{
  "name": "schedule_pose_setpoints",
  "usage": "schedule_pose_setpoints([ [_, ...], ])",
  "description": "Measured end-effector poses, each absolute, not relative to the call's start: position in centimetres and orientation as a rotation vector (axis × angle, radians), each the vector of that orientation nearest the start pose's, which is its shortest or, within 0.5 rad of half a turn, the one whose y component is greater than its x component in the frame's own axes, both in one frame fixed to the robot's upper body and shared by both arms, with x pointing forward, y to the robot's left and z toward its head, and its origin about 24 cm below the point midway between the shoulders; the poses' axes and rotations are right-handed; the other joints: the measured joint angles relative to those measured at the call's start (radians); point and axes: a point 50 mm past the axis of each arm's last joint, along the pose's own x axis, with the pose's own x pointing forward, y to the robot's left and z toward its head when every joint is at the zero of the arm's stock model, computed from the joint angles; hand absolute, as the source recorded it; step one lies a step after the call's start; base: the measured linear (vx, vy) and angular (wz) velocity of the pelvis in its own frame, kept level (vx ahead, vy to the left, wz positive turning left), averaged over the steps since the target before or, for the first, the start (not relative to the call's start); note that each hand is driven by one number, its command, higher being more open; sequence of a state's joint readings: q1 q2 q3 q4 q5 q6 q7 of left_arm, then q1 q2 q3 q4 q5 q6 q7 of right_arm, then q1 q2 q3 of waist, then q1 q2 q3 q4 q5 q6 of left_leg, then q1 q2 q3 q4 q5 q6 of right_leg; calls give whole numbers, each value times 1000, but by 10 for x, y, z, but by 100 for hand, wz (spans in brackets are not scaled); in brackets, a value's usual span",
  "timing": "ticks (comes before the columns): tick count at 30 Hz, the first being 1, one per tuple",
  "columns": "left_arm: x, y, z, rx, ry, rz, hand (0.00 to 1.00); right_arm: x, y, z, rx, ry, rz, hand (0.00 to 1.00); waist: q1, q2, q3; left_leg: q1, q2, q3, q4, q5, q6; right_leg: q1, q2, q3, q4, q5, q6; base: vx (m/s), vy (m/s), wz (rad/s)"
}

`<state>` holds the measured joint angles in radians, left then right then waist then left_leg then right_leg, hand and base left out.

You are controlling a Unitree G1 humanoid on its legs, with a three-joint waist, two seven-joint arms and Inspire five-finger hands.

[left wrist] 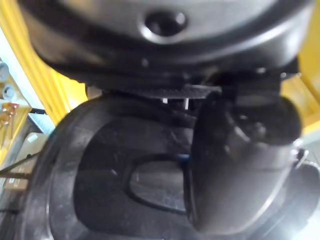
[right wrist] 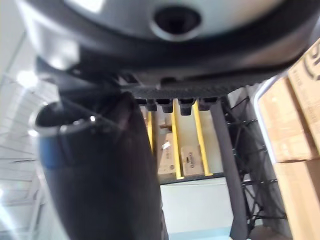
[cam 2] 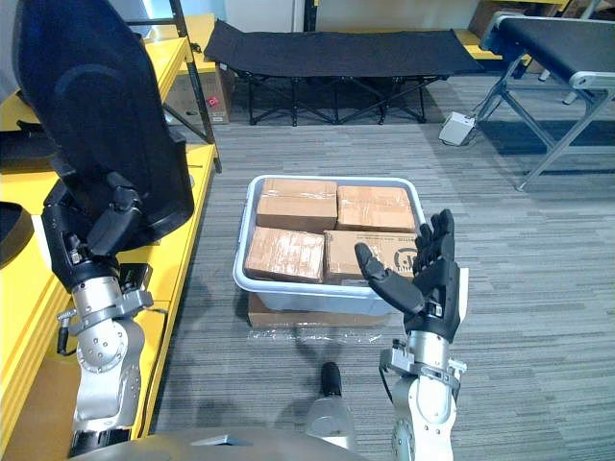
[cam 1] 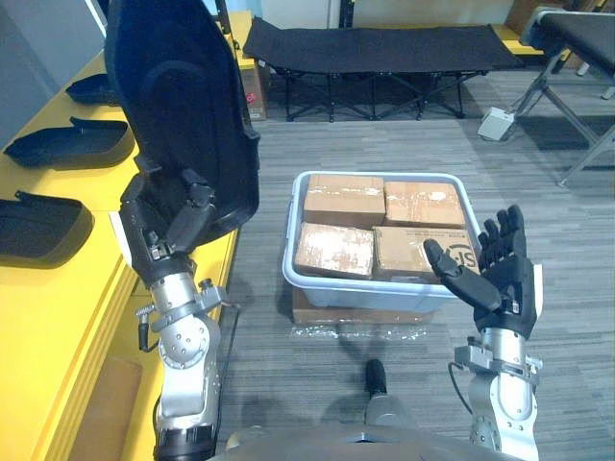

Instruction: Walk over and take three plastic housings, then place them on the shelf

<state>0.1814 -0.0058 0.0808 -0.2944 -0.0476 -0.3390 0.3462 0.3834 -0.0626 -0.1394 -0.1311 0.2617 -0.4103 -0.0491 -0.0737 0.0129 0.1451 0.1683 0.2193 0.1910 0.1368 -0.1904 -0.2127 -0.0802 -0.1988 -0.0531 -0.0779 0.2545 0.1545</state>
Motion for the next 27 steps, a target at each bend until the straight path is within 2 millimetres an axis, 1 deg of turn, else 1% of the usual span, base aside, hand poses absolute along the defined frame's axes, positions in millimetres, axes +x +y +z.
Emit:
schedule_pose_setpoints([
  [1, 198, 197, 97, -97, -454, 468, 0, 162, -224, 35, 106, -190, -326, 100, -2, 3, -1, 0, 0, 0, 1, -3, 2, 1, 0, 0, 0, 0, 0, 0, 0, 0],
  [2, 189, 201, 95, -113, -446, 491, 0, 162, -222, 34, 138, -192, -310, 100, 3, 4, -1, -2, 0, -1, 6, -8, 9, 3, 0, -1, 0, -2, -2, 0, 0, 0],
  [4, 186, 205, 93, -119, -438, 511, 0, 162, -221, 34, 176, -198, -301, 100, 19, 5, 0, -6, 0, -8, 17, -17, 21, 8, -2, -8, -1, -11, -9, -37, 5, 13],
  [5, 180, 211, 90, -107, -423, 549, 0, 164, -216, 33, 204, -200, -269, 100, 30, 5, 0, -15, -2, -32, 20, -18, 22, 20, -11, -41, -5, -25, -9, -47, 0, 30],
  [6, 177, 215, 89, -99, -420, 570, 0, 165, -212, 33, 198, -199, -249, 100, 39, 6, -1, -21, -1, -39, 19, -17, 25, 22, -15, -64, -6, -36, -10, -59, -7, 38],
  [7, 170, 222, 90, -87, -421, 621, 0, 168, -205, 34, 177, -200, -195, 100, 62, 18, 2, -33, 5, -53, 8, -13, 46, 21, -19, -119, -1, -75, -11, -37, -14, 28],
  [8, 167, 224, 89, -92, -419, 648, 0, 170, -202, 35, 159, -200, -169, 100, 69, 39, 7, -42, 18, -62, 0, -8, 51, 17, -18, -139, 27, -73, -15, 34, -44, 63],
  [9, 160, 233, 89, -74, -418, 700, 0, 172, -194, 34, 124, -191, -114, 100, 78, 31, 3, -50, 16, -110, -7, 5, 45, 28, -20, -177, 76, -77, -10, 70, -59, 82],
  [10, 151, 240, 86, -58, -399, 755, 0, 177, -187, 36, 77, -190, -47, 100, 100, 48, 4, -58, 18, -144, -4, 14, 42, 53, -19, -212, 62, -75, -6, 83, -56, 85],
  [11, 147, 244, 85, -48, -390, 780, 0, 181, -184, 37, 61, -196, -15, 100, 110, 57, 6, -63, 18, -158, 0, 18, 36, 64, -20, -224, 58, -73, -5, 37, -28, 69],
  [12, 138, 250, 82, -26, -369, 821, 0, 188, -180, 39, 48, -203, 25, 100, 129, 71, 3, -77, 17, -183, 9, 21, 30, 73, -25, -250, 60, -74, -2, 41, -3, 60],
  [13, 133, 254, 83, -15, -363, 841, 0, 193, -179, 40, 45, -207, 38, 100, 145, 77, 4, -91, 15, -203, 23, 22, 30, 85, -28, -270, 60, -78, 0, 37, 0, 78],
  [14, 128, 257, 85, -5, -366, 859, 0, 198, -177, 41, 45, -208, 42, 100, 163, 78, 7, -106, 14, -232, 42, 23, 31, 106, -31, -304, 60, -85, 1, 31, -5, 98],
  [15, 123, 260, 88, 1, -378, 867, 0, 202, -177, 43, 51, -216, 28, 100, 181, 74, 10, -128, 14, -258, 72, 24, 32, 138, -35, -353, 59, -95, 4, 21, -12, 134],
  [16, 121, 263, 92, -3, -396, 861, 0, 206, -177, 45, 55, -222, 7, 100, 188, 62, 18, -150, 11, -260, 98, 30, 42, 181, -43, -414, 57, -110, 9, 16, -9, 133],
  [17, 120, 263, 94, -4, -406, 857, 0, 207, -178, 46, 58, -226, -5, 100, 189, 54, 23, -159, 6, -258, 107, 37, 53, 201, -51, -445, 55, -117, 13, 13, -2, 139],
  [18, 119, 264, 97, -4, -417, 838, 0, 209, -179, 49, 62, -235, -30, 100, 196, 40, 26, -168, -2, -246, 105, 52, 72, 231, -64, -494, 55, -131, 12, -6, 5, 116],
  [20, 120, 263, 98, -33, -425, 793, 0, 215, -177, 55, 76, -250, -65, 100, 220, 33, 24, -181, -16, -257, 78, 77, 59, 256, -76, -542, 46, -142, 29, -19, 26, 91],
  [21, 120, 263, 98, -39, -424, 781, 0, 216, -176, 56, 82, -252, -72, 100, 224, 31, 24, -183, -22, -260, 63, 84, 59, 260, -78, -543, 41, -143, 33, -25, 57, 68],
  [22, 120, 262, 98, -44, -424, 749, 0, 215, -172, 58, 88, -257, -85, 100, 226, 27, 22, -194, -38, -276, 45, 91, 60, 261, -84, -523, 42, -159, 56, -15, 41, 58],
  [23, 121, 260, 98, -43, -423, 728, 0, 214, -172, 59, 93, -254, -90, 100, 222, 26, 21, -203, -46, -282, 45, 94, 64, 260, -85, -500, 50, -174, 67, 9, 48, 88],
  [24, 123, 257, 97, -39, -418, 683, 0, 211, -173, 59, 95, -248, -98, 100, 202, 25, 21, -221, -69, -315, 48, 99, 71, 245, -85, -423, 97, -229, 75, 34, 25, 82],
  [25, 124, 255, 97, -39, -417, 657, 0, 208, -175, 59, 93, -245, -106, 100, 189, 24, 20, -234, -84, -340, 55, 100, 72, 232, -84, -374, 134, -270, 75, 80, 24, 143],
  [26, 130, 249, 98, -47, -425, 578, 0, 200, -181, 56, 86, -229, -138, 100, 148, 12, 20, -267, -131, -407, 82, 100, 74, 202, -75, -242, 234, -382, 57, 80, 2, 131],
  [27, 133, 246, 99, -49, -430, 545, 0, 197, -185, 54, 82, -220, -155, 100, 136, 6, 24, -273, -153, -431, 95, 99, 75, 198, -73, -201, 272, -417, 41, 113, -4, 155],
])
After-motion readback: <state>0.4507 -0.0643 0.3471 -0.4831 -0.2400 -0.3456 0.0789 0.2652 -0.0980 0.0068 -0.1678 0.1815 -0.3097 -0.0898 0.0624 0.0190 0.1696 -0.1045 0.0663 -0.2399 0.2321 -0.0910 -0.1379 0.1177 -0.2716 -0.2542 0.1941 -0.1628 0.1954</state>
